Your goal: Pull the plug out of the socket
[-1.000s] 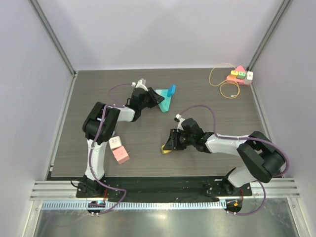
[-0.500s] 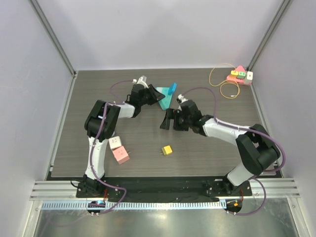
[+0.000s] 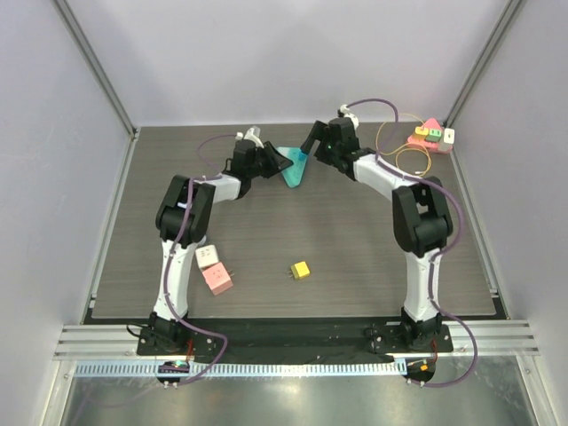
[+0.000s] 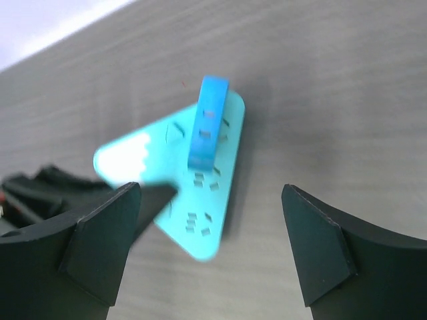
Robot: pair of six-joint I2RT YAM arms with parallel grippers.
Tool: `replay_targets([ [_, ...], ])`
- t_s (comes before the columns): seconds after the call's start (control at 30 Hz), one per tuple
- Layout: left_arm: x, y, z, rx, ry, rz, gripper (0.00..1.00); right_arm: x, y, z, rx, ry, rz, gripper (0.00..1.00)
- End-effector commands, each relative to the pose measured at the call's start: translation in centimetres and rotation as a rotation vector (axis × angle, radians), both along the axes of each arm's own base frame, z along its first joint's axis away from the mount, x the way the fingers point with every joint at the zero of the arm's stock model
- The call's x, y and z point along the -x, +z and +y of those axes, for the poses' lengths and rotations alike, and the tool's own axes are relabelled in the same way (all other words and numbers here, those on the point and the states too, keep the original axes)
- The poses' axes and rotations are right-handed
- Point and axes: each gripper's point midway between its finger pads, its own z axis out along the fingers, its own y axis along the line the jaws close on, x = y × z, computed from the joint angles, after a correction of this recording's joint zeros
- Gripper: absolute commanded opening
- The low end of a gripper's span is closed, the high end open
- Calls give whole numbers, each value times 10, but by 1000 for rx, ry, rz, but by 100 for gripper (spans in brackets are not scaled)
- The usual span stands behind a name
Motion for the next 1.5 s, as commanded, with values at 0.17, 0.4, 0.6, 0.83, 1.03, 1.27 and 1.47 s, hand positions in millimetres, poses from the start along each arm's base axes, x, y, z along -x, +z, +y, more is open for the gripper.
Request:
replay_targets([
  [0.17, -6, -41, 20, -6, 28, 114, 0, -67, 6, 30, -109, -59, -102, 81],
  [0.4, -6, -45, 22, -23, 43, 122, 0, -89, -7, 34, -102, -62, -118, 66],
  [0.6, -5, -46, 33, -62, 93, 113, 0, -89, -23, 37, -103, -62, -100, 54],
  [0.83, -2, -52, 31, -66, 91, 124, 0, -85, -35, 54, -152, -38, -78, 40],
  [1.03, -3, -53, 31, -70, 91, 128, 0, -86, -43, 53, -145, -45, -73, 40],
  [1.27, -3, -56, 31, -72, 89, 147, 0, -85, -39, 55, -164, -30, -76, 34],
  [1.47, -3, -60, 33, -80, 100, 159, 0, -85, -13, 47, -144, -40, -121, 21],
])
